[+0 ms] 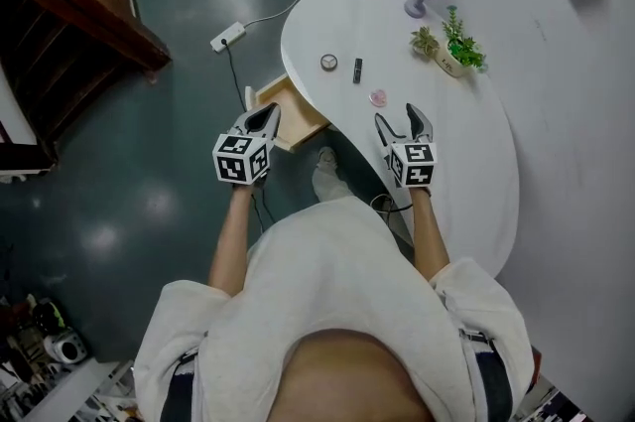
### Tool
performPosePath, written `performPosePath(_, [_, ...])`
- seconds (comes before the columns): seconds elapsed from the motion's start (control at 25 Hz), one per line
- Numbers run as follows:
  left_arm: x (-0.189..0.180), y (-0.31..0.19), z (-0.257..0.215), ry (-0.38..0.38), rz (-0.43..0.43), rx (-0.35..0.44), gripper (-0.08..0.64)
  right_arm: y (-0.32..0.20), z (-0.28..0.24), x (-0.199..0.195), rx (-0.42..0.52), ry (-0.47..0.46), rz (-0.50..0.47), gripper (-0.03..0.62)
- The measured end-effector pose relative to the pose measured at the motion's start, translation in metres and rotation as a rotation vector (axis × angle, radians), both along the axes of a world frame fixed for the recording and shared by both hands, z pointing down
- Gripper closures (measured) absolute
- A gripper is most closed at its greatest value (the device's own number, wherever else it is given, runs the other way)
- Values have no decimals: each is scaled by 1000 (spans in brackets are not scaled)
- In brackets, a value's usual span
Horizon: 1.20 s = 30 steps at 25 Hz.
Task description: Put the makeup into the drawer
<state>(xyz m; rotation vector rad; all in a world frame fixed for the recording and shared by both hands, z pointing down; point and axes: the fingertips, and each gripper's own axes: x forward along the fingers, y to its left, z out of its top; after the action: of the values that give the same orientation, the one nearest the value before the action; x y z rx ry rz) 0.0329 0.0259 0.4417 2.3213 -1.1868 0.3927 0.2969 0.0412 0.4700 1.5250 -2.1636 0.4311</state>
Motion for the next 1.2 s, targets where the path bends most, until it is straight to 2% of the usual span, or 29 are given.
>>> performPosePath(0.32, [20,-54,5,-36,-17,-34,546,-39,31,6,-91,-31,-21,284])
performPosePath(0.68, [42,-89,19,-50,0,-65,546,-65,65,14,-171,-41,-24,296])
performPosePath(1.2, [23,-97,23,-3,111,-77,546,-62,102,8,-324,43,49,296])
